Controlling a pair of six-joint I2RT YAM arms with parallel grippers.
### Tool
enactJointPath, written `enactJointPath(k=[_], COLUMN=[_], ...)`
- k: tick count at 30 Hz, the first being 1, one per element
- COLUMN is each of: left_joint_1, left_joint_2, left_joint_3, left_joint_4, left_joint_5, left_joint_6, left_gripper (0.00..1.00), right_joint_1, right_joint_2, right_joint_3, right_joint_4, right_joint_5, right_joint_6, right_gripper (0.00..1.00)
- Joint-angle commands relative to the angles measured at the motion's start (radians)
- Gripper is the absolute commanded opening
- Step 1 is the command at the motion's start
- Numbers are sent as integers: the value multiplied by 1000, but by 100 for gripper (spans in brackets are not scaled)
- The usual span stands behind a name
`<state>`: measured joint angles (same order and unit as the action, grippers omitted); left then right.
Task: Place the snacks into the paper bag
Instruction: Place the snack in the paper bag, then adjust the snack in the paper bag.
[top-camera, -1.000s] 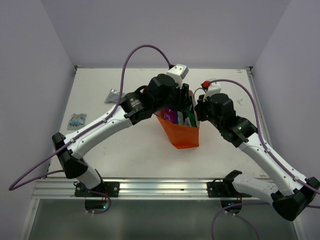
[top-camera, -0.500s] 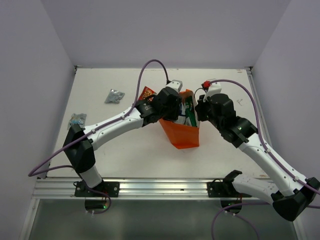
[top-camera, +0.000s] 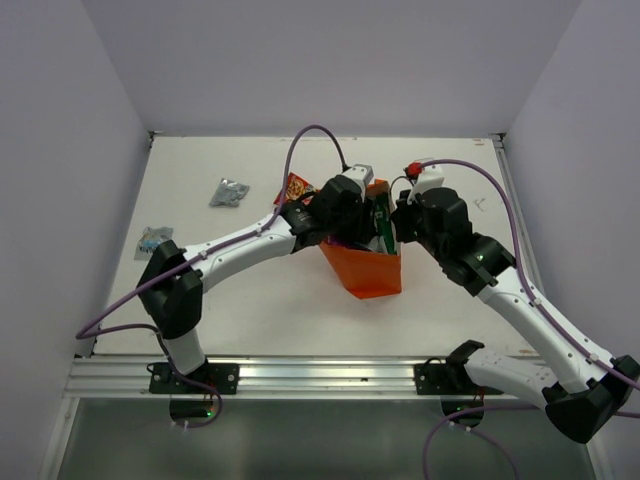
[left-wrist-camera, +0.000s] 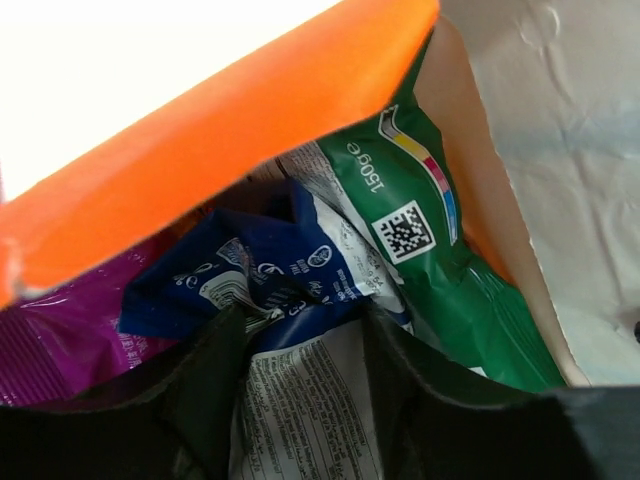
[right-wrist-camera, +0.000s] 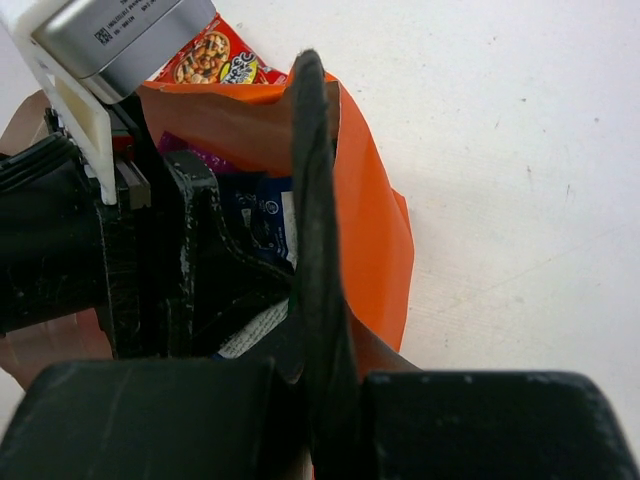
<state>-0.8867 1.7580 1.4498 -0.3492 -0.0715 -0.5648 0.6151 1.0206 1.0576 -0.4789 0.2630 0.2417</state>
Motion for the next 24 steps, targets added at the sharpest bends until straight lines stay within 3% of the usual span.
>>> enactJointPath(k=[1,5,6,12,19,24], left_joint_1=[-18,-18,-18,-18,-11,37], left_joint_2=[6,-107,-136,-192,-278,-299], left_joint_3=[38,131,200,405,429,344], left_joint_4=[-42,-135,-163,-355,-526,-599], left_joint_5=[23,-89,-112,-229,-398,-378], left_joint_6=[-15,41,52,101,82,43], left_gripper=[58,98,100,100,91,88], right_joint_1=[0,0,0,2,2,2], right_joint_2=[-7,-17,-14,-11,-16,-4], right_joint_3=[4,4,4,12,13,16], right_joint_4=[5,5,2,3,2,8], right_joint_5=[-8,2,2,-5,-1,-14], right_joint_6=[-5,-8,-10,-9,-12,-13], right_gripper=[0,0,0,0,0,0])
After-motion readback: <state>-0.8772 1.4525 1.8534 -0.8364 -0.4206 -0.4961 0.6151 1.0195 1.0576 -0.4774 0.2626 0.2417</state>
